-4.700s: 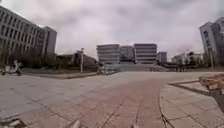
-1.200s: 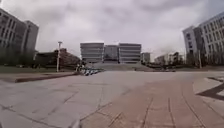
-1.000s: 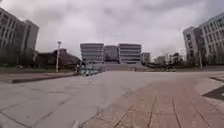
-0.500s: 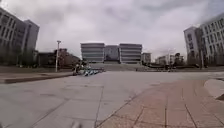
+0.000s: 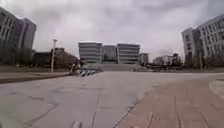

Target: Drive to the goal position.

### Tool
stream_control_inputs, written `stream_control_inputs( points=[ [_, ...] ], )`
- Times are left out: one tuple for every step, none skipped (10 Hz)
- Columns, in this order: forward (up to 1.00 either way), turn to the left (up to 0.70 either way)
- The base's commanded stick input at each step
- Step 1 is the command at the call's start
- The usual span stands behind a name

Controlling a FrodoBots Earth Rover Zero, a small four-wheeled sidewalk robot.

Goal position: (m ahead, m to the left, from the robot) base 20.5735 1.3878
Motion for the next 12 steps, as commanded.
stream_control_inputs(
  points=[
    [0.70, 0.00],
    [0.70, 0.00],
    [0.70, 0.00],
    [0.70, 0.00],
    [0.70, 0.00],
    [0.70, 0.00],
    [0.70, 0.00],
    [0.70, 0.00],
    [0.70, 0.00],
    [0.70, 0.00],
    [0.70, -0.06],
    [0.70, -0.08]
  ],
)
